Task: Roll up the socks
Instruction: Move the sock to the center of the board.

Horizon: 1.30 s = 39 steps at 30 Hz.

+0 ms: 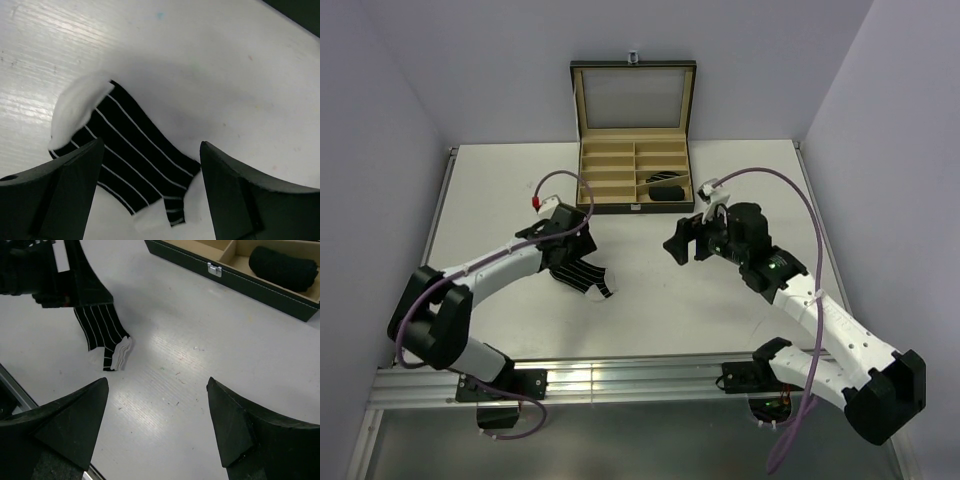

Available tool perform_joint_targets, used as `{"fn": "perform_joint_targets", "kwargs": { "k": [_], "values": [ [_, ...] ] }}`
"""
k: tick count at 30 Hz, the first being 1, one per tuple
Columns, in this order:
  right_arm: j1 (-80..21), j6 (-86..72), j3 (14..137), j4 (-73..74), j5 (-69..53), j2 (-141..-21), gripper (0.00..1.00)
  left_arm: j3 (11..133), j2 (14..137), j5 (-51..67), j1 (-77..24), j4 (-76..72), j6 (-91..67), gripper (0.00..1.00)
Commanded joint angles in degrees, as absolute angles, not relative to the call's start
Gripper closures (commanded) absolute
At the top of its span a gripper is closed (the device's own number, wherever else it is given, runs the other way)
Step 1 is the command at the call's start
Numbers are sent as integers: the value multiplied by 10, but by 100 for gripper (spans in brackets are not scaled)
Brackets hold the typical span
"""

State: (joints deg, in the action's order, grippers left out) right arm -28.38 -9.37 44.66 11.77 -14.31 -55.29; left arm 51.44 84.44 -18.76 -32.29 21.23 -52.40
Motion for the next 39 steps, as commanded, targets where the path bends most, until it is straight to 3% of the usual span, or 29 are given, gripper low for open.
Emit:
{"fn": "perform_joint_targets", "kwargs": {
  "k": [1, 8, 19, 23, 29, 36, 39],
  "values": [
    [-308, -84, 445, 106, -127, -560, 14, 525, 880, -180, -302, 165, -552, 18],
    [-352, -87, 434, 90, -128, -596, 15, 585, 996, -164, -300, 116, -457, 17],
    [-378, -72, 417, 66, -124, -605, 15, 632, 1035, -19, -350, -17, -262, 13],
    [-391, -70, 420, 62, -118, -617, 16, 609, 980, -10, -361, -32, -277, 11],
    [-411, -60, 438, 54, -121, -671, 31, 581, 834, -121, -338, 75, -351, 8],
    [-446, -13, 519, 62, -110, -798, 51, 555, 687, -132, -193, 226, -422, 2],
    [-451, 17, 575, 74, -112, -866, 53, 543, 658, -111, -144, 244, -393, 2]
  ]
}}
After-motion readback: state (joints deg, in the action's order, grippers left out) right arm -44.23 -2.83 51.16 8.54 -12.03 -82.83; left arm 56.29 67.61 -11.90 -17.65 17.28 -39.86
